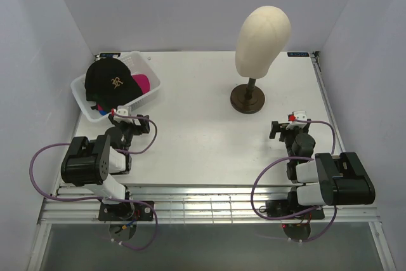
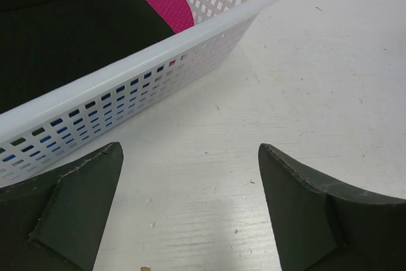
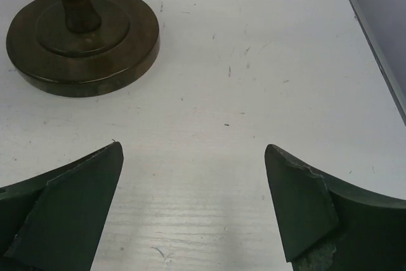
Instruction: Stack the hats
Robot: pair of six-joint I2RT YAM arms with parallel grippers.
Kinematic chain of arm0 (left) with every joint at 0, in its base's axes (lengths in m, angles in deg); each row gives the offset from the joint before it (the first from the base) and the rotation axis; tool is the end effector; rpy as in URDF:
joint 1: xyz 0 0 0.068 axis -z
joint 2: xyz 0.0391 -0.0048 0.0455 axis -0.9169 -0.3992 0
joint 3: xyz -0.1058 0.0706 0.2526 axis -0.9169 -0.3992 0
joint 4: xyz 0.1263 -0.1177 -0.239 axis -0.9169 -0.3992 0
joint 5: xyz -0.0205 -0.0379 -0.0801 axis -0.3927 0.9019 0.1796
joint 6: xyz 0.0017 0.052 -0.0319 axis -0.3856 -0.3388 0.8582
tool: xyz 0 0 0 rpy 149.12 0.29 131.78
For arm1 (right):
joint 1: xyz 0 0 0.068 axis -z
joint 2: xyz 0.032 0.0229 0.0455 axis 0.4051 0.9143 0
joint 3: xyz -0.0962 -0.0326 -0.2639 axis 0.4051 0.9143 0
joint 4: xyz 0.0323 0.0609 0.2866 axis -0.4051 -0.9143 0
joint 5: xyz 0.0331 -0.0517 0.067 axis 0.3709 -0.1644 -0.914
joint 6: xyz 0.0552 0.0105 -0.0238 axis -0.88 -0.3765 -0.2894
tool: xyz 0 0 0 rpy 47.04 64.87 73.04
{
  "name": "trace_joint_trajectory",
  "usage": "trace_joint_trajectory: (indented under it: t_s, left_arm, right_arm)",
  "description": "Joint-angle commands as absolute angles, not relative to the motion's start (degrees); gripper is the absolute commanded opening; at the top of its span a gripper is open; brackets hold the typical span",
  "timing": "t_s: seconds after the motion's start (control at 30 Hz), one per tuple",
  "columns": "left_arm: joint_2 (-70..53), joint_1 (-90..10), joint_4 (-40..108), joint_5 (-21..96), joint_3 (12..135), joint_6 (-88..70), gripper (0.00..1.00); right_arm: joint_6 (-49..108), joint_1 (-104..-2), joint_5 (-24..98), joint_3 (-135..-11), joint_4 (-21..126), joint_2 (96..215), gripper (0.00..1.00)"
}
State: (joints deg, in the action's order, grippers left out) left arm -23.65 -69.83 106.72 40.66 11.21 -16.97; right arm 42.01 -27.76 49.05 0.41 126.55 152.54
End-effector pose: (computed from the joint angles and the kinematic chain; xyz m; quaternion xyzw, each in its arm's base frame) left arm 0.2447 0.0053 0.1078 0.0183 0.7426 -0.0780 0.6649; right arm 0.2098 0.0105 0.1195 -0.0333 0.7214 -0.0403 0.6906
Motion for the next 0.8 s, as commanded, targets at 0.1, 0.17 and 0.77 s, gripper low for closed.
trace_joint_trajectory:
  t_s: [0.1,0.17,0.77]
  left_arm:
    - [-23.48,-69.9,106.58,41.21,10.83,-17.17,0.98]
    - [-23.48,-69.99,106.58,41.47,10.83,-17.17,0.98]
    - [-9.94,-69.99,32.88,55.53,50.8,-22.27,0.79]
  right_arm:
    - [42.47,-27.76,51.78,4.08,132.75,146.99,0.98]
    - [41.25,-27.76,53.8,1.9,122.4,139.0,0.97]
    - [28.14,-27.76,50.99,-22.45,69.99,109.44,0.91]
